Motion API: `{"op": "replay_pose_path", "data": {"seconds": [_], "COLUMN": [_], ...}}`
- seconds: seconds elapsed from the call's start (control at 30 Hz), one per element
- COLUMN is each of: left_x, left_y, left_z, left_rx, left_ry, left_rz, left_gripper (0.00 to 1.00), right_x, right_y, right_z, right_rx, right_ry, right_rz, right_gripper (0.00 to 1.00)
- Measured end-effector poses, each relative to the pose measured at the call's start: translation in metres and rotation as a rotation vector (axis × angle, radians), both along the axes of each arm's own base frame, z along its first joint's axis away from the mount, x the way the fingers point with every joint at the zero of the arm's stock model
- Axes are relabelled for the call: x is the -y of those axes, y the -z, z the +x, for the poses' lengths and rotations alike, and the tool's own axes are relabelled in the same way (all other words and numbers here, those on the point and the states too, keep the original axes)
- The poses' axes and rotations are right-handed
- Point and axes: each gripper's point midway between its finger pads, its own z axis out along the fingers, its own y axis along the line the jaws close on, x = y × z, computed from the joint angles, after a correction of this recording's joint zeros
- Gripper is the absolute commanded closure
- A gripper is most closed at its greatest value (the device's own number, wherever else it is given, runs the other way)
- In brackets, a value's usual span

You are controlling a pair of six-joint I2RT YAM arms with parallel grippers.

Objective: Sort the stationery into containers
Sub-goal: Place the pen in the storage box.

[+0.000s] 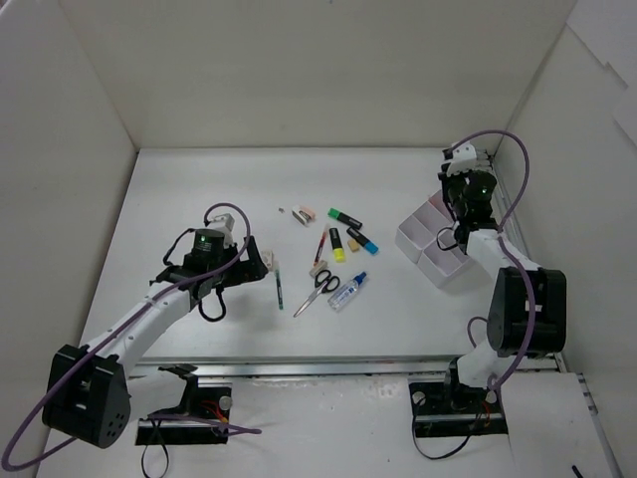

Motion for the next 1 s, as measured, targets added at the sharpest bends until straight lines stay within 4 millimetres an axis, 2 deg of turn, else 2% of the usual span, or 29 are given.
{"op": "replay_pose_path", "data": {"seconds": [0.2, 0.4, 0.43, 0.53, 0.6, 0.67, 0.7, 0.87, 0.9, 0.97, 1.0], "left_x": [0.009, 0.015, 0.016, 0.018, 0.021, 0.023, 0.025, 0.032, 0.034, 0.039, 0.042], "left_y": [0.01, 0.016, 0.017, 0.023, 0.027, 0.029, 0.03, 0.033, 0.033, 0.035, 0.036], "left_z": [0.004, 0.007, 0.009, 0.011, 0.012, 0.012, 0.013, 0.016, 0.018, 0.019, 0.019], "left_rx": [-0.036, -0.048, -0.051, -0.063, -0.074, -0.08, -0.081, -0.081, -0.08, -0.085, -0.09], "left_ry": [0.023, 0.034, 0.033, 0.033, 0.038, 0.044, 0.047, 0.049, 0.05, 0.053, 0.053], "left_rz": [0.016, 0.027, 0.031, 0.043, 0.049, 0.055, 0.057, 0.086, 0.091, 0.096, 0.098], "left_gripper": [0.01, 0.01, 0.01, 0.01, 0.0, 0.0, 0.0, 0.04, 0.06, 0.09, 0.11], "right_x": [-0.009, -0.008, -0.007, -0.006, -0.008, -0.01, -0.012, -0.023, -0.026, -0.031, -0.033], "right_y": [0.019, 0.034, 0.04, 0.055, 0.056, 0.042, 0.027, -0.064, -0.079, -0.098, -0.103], "right_z": [0.005, -0.004, -0.006, -0.017, -0.025, -0.031, -0.034, -0.056, -0.062, -0.075, -0.081], "right_rx": [-0.022, -0.031, -0.039, -0.067, -0.071, -0.042, -0.009, 0.211, 0.253, 0.305, 0.321], "right_ry": [-0.074, -0.072, -0.068, -0.055, -0.053, -0.059, -0.064, -0.093, -0.101, -0.115, -0.12], "right_rz": [0.01, 0.038, 0.046, 0.074, 0.094, 0.111, 0.12, 0.138, 0.144, 0.166, 0.176], "right_gripper": [1.0, 0.8, 0.7, 0.62, 0.57, 0.53, 0.52, 0.33, 0.26, 0.16, 0.02]}}
